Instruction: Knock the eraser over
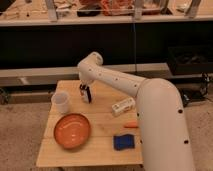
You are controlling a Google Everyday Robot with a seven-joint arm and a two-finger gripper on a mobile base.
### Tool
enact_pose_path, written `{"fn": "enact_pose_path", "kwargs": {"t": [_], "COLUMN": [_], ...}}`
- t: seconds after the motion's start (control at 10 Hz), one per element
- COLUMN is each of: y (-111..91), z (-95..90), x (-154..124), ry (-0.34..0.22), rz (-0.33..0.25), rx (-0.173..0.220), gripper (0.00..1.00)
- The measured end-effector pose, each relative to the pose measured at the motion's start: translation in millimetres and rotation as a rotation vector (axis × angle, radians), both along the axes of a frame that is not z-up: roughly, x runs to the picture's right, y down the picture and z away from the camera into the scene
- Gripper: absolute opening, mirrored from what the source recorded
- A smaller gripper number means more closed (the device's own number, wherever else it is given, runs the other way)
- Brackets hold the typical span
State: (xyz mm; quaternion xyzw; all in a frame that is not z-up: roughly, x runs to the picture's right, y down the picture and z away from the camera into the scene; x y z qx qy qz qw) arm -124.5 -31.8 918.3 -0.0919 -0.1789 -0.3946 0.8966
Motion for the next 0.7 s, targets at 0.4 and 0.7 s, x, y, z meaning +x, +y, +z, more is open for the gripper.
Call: {"fn": "enact_pose_path", "kwargs": {"t": [0.4, 0.7], "y": [0.1, 0.1], "z": [1.4, 2.8], "x": [-7.1, -10.7], "ry": [-0.023, -0.035], "rz": [-0.012, -0.019], "rx": [0.007, 0.01], "gripper": [0.0, 0.0]}}
